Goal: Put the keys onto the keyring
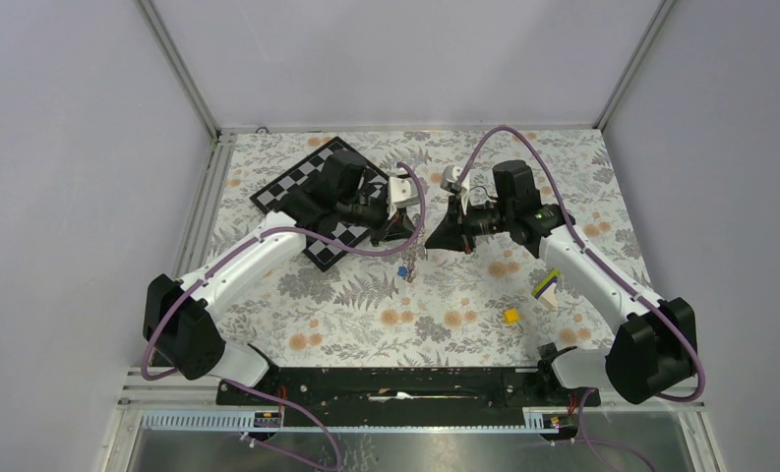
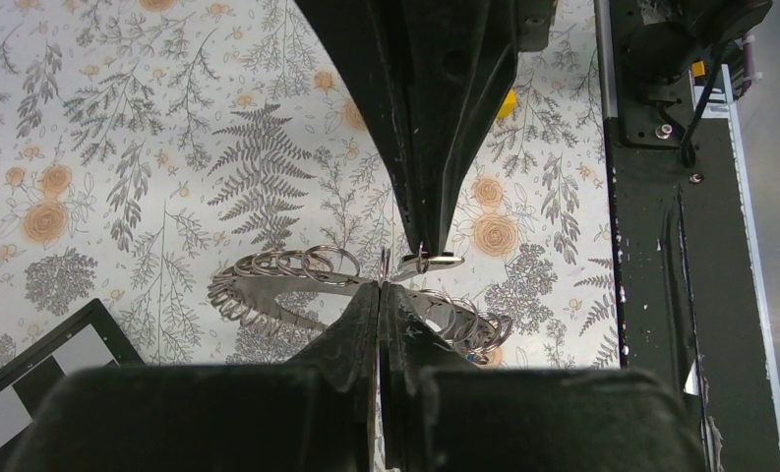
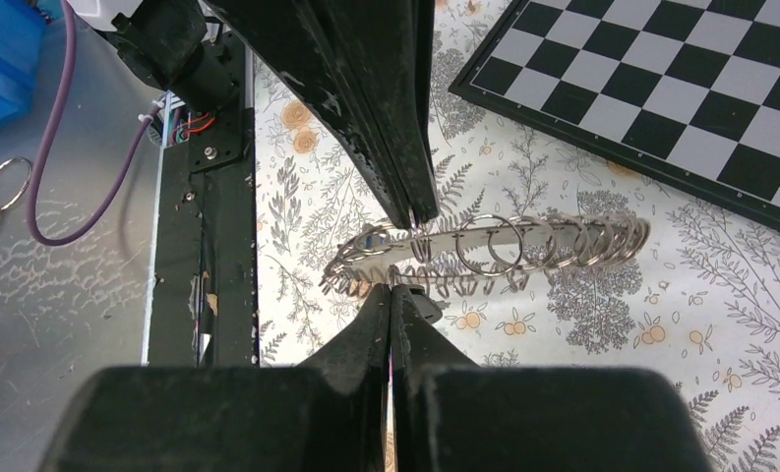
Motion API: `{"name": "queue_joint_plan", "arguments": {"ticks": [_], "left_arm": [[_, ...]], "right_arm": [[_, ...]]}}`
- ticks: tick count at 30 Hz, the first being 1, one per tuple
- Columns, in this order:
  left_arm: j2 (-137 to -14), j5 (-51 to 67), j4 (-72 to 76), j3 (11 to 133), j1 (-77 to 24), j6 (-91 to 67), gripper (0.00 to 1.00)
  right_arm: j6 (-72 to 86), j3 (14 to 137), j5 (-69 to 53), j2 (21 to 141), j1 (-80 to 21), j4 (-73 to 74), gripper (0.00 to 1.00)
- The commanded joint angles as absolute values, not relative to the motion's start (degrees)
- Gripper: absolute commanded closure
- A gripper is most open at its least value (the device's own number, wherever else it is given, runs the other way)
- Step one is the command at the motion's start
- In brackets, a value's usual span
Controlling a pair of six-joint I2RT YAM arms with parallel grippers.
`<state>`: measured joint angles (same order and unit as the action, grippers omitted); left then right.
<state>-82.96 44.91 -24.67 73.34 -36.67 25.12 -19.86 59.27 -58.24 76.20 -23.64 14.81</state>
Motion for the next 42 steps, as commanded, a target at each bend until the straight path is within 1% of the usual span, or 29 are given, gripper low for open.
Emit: {"name": "queue_joint_plan", "arguments": {"ticks": [1, 10, 23, 42], "left_arm": [[-80.88, 44.19, -19.95, 72.63, -37.0, 24.93, 1.0], [-80.51, 45.59, -19.95, 71.57, -37.18, 25.4, 1.0], [-80.24, 46.78, -19.95, 71.13, -37.34, 25.55, 1.0], [-80.59, 45.67, -19.96, 71.28, -37.53, 25.64, 1.0]], "right_arm": [[-18.72, 59.39, -61.26, 73.87, -23.99, 12.43, 1.0], [-15.7, 60.12, -58.3, 74.71, -23.99, 10.44, 1.0], [-15.45, 59.96, -55.83, 75.53, -23.92, 10.32, 1.0], [-16.68, 60.49, -58.56, 76.48, -23.99, 11.99, 1.0]]}}
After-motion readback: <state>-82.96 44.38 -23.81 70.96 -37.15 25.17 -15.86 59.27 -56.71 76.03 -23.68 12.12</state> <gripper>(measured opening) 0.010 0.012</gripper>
